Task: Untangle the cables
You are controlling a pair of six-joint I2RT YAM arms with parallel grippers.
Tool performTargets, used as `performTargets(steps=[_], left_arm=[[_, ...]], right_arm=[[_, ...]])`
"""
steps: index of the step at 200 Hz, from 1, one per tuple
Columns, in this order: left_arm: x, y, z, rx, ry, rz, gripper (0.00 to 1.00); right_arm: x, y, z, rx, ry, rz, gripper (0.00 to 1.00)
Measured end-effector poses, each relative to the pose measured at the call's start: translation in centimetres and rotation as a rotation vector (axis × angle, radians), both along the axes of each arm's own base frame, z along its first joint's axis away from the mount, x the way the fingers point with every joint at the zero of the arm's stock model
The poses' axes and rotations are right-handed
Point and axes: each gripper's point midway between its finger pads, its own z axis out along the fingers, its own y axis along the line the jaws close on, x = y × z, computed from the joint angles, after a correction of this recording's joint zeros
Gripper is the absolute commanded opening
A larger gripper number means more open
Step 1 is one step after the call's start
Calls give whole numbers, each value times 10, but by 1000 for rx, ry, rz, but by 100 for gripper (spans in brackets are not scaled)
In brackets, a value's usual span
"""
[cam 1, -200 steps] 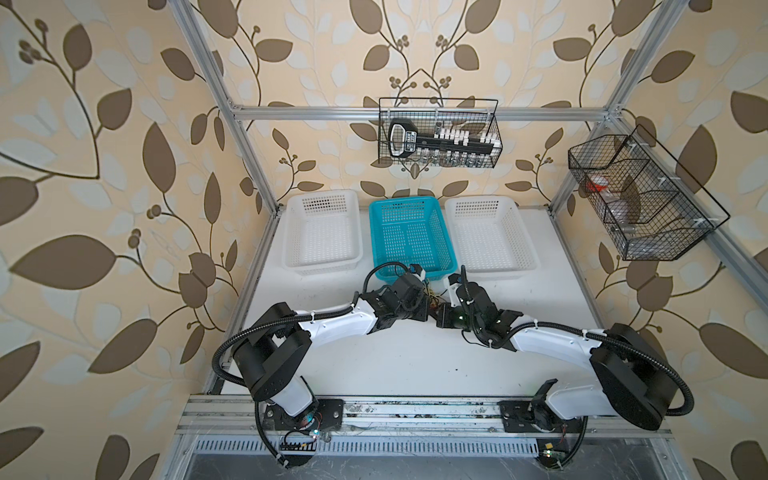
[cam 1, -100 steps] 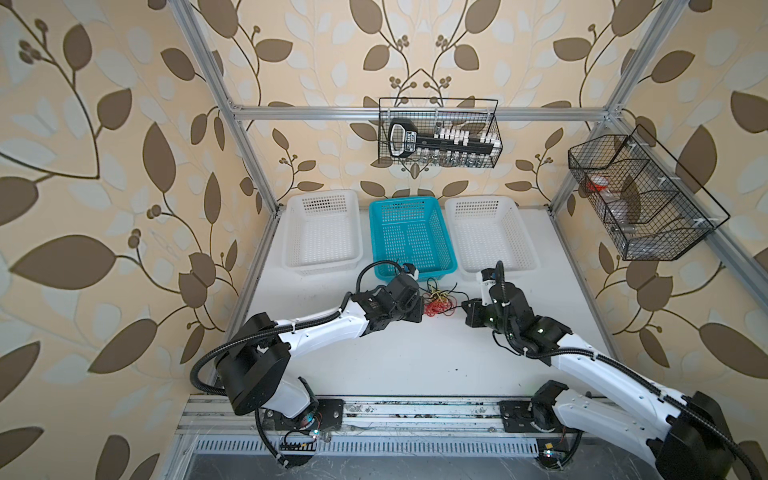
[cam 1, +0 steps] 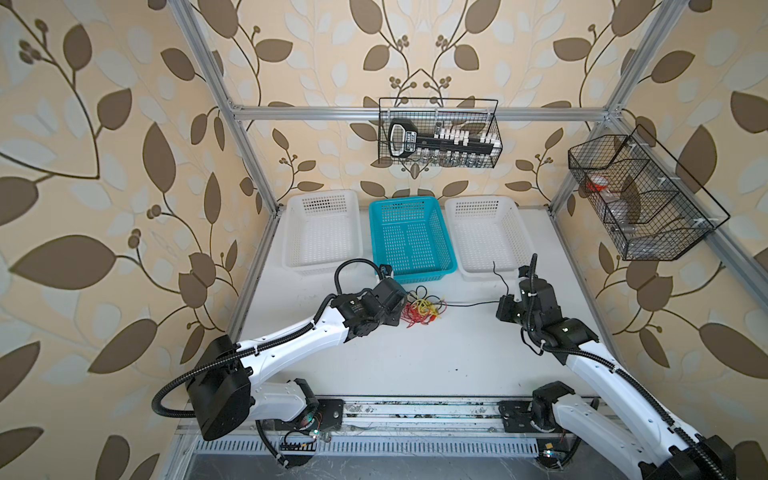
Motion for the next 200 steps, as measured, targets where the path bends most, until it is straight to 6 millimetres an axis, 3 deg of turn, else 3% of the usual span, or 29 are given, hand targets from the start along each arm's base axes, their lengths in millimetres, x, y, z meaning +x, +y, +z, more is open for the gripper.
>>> performTargets(steps=[47,110,162,200], left_arm=[[-2,23,9,66,-21,46,0],[12,56,8,98,-18,160,0],[14,86,-14,84,52,245,0],[10,111,-26,129,94,312,0]], right_arm=[[-2,-21,3,-20,-6,-57,0],[-4,-43,12,3,-35,-134,0],[-5,-63,18,46,-58,-220,0],[-12,-96,26,25,-91,-350,0]])
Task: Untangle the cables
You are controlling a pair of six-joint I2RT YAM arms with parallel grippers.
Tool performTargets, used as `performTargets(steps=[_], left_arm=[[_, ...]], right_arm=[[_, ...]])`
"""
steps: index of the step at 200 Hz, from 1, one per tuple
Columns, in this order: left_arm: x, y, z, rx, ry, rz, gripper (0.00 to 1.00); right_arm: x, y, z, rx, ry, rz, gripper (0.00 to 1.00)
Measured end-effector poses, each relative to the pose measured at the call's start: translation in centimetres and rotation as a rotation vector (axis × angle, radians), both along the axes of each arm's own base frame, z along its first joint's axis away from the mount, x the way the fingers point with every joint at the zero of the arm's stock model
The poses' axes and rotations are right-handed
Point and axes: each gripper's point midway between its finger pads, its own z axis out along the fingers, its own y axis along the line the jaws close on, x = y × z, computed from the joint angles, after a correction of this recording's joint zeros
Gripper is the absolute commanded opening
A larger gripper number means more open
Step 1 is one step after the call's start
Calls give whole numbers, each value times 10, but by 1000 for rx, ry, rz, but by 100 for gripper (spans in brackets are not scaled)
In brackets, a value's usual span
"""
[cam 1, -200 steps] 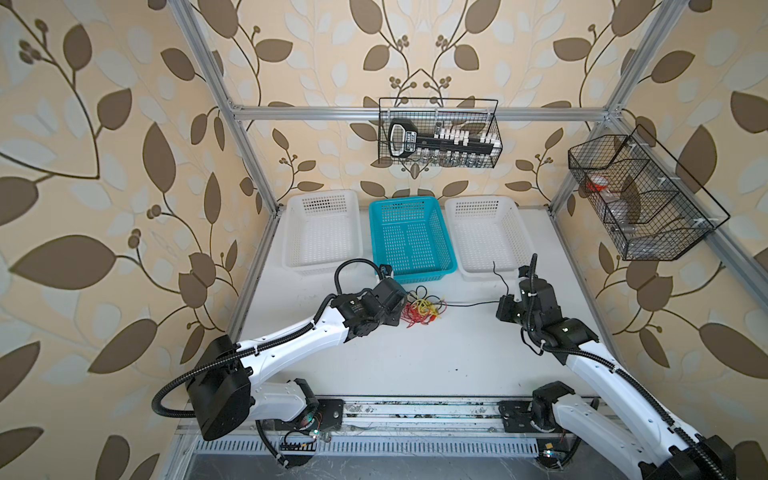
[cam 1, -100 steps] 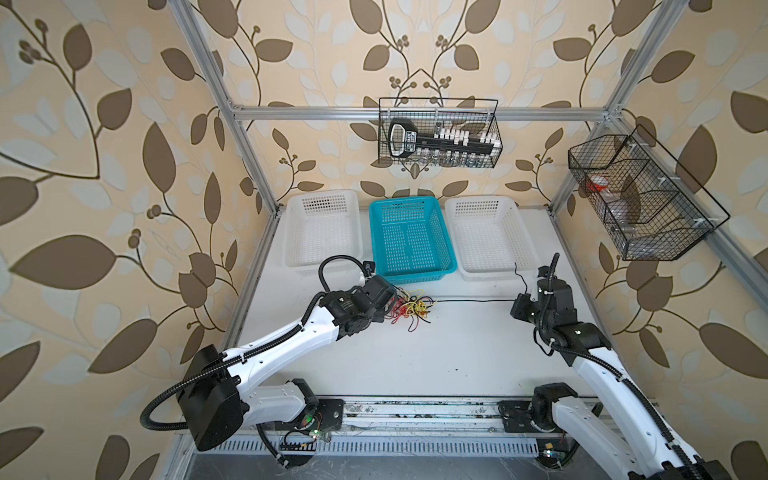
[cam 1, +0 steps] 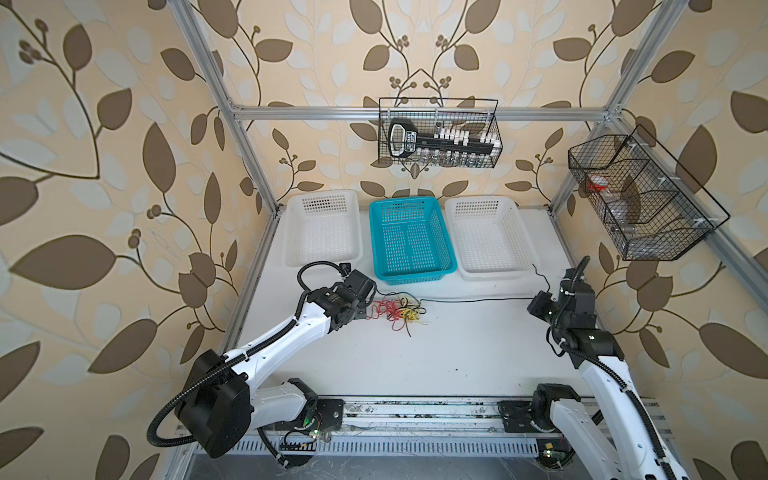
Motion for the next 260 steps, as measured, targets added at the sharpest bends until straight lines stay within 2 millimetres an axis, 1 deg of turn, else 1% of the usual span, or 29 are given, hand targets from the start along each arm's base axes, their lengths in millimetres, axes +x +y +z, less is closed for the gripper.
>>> performTargets(steps=[18,48,61,76,83,92,112,137,154,171,186,209,223,238,260], left_arm=[[-1,5,-2,10,5,13,0],[-2,-4,-11,-36,12,-13,0],[-3,-9,-14,-65,10,-31,0],[-2,-15,-13,-98,-1,-54,0],[-2,-18,-12,-117,-11,-65,7],[-1,-21,-10,-134,-26,-78,12],[0,-28,-4,-175,-60,-118,30],[2,-37,7,-220,-104,-159,58],[5,-42,15,-252,-133,-172,80],[7,-47,22,-262,-155,-213,98],[8,-54,28,-288,-178,-238,99],[9,-74,41,-337,-220,-315,99],[8,-86,47,-359,-242,-366,99],[8,-99,51,-371,-263,-420,99],[7,-120,51,-369,-273,-499,99]], right_arm=[[-1,-5,4,-2,-10,-18,0],[2,0,9,2,-29,4,0],[4,8,13,0,-46,41,0],[8,25,23,-5,-90,114,0],[10,35,29,-6,-115,158,0],[12,48,35,-6,-146,214,0],[16,77,48,-7,-200,334,0],[17,111,59,-8,-252,465,0],[17,128,65,-2,-277,533,0],[19,144,74,7,-292,588,0],[21,159,84,17,-306,636,0],[23,179,102,30,-338,702,0],[24,191,109,40,-350,741,0],[24,201,112,51,-353,776,0],[24,212,111,69,-339,820,0]])
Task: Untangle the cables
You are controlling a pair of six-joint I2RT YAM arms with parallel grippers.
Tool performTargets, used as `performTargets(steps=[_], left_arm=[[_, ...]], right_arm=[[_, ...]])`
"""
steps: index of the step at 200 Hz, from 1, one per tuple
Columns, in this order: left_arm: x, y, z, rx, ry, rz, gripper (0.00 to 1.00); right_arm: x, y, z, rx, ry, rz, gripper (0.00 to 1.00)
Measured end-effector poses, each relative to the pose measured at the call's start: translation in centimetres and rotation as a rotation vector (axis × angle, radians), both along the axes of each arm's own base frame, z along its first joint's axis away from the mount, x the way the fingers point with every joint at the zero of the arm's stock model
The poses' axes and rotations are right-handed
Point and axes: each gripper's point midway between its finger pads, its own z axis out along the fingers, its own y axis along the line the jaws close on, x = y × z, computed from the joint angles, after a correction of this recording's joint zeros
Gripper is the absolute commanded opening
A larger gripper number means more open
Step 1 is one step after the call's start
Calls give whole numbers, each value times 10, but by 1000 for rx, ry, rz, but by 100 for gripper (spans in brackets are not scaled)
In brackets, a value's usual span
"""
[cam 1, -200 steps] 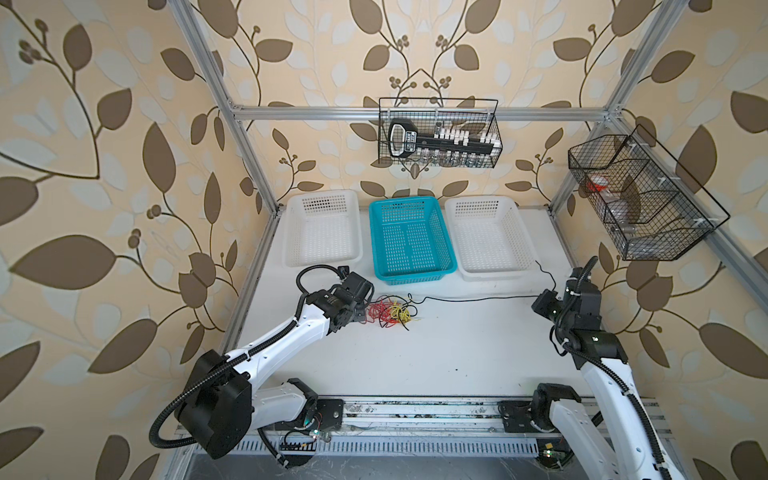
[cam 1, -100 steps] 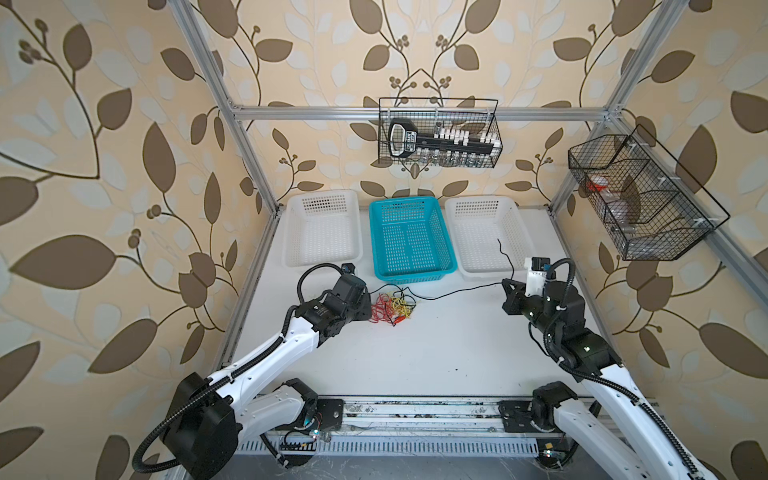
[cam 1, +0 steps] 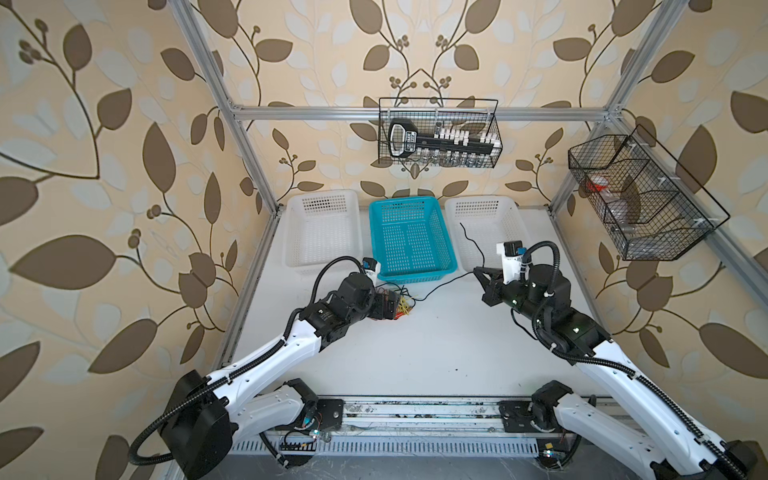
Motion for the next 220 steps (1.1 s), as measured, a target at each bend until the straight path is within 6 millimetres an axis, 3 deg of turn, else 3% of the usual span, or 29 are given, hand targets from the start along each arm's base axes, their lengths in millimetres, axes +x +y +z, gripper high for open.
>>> performTargets(steps=[45,170,220], left_arm=[[2,-32,2,36,-64,-112,99],[25,-37,31,145,-304,-170,99],[20,-59,48,122,-412,-289,99]], right_arm=[[-4,18,0,11,22,79,0],[-12,40,6,42,59,202,0],[-15,44,11,54,58,233,0]])
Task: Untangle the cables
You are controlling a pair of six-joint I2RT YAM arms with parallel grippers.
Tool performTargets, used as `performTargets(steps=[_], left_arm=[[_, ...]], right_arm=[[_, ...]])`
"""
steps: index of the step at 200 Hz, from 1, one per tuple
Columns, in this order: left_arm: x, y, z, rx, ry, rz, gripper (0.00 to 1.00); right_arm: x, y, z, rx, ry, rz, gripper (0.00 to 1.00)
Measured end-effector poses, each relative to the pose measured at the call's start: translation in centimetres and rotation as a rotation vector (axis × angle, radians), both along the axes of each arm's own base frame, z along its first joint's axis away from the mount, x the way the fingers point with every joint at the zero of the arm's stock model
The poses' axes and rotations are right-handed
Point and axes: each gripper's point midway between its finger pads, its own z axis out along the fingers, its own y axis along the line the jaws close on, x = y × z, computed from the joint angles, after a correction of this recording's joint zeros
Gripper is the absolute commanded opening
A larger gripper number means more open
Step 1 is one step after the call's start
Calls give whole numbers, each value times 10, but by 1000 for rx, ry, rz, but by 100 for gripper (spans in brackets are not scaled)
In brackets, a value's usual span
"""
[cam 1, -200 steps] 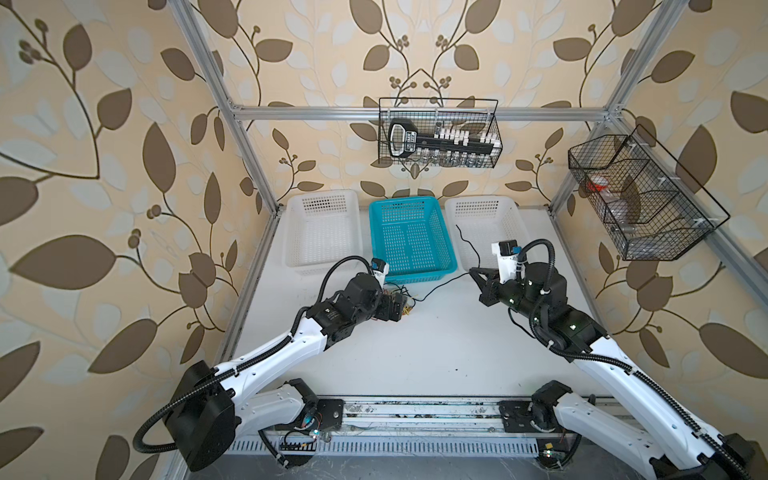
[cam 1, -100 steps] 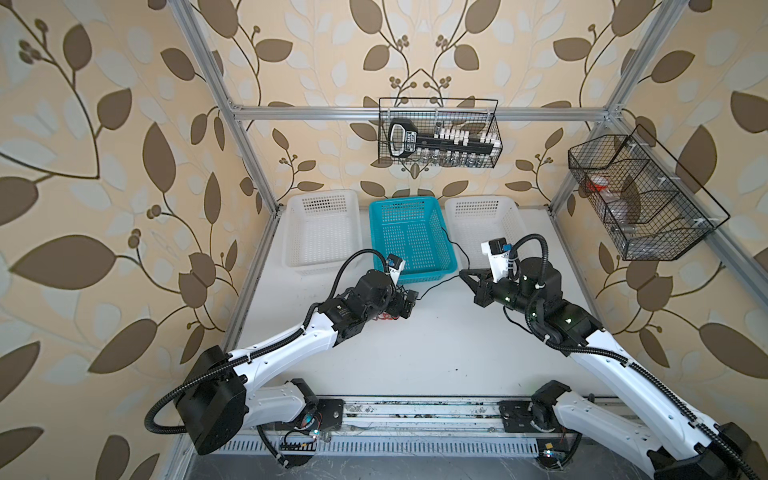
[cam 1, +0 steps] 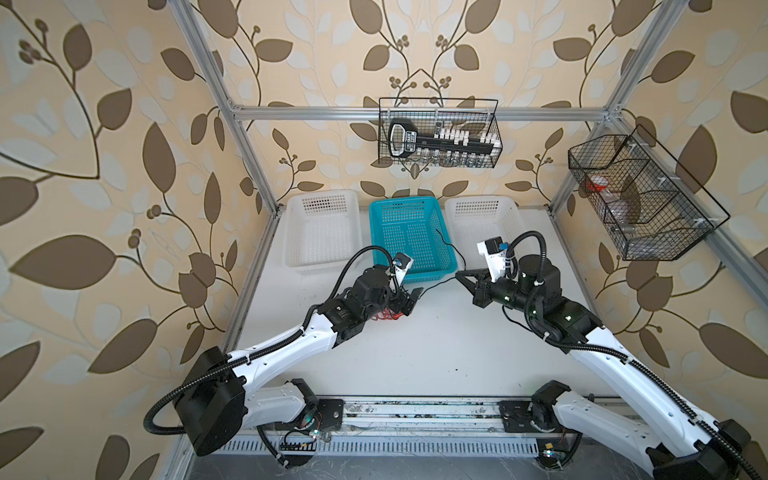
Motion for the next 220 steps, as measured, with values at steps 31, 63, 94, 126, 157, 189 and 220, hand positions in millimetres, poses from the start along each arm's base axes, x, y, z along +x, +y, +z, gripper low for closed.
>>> performTargets(steps=[31,63,94,126,157,189,220], left_arm=[[-4,-19,-9,13,-11,-85,99],[1,-29,-30,44,8,-112,97],[9,-34,-43,46,17,-101,86],[17,-41,-52,38,35,-89,67],[19,-44,-55,28,53,-82,35],[19,-45,-55,2,79,-74,0],[15,-48,-56,-24,113,-83,0]], right_arm=[[-1,4,6,16,-4,19,0],[-2,8,10,34,0,40,0],[-5,11,11,48,7,58,0],[-6,12,12,58,12,69,0],[-5,13,11,63,20,66,0],[-1,15,5,65,51,59,0],[5,16,-3,63,83,38,0]])
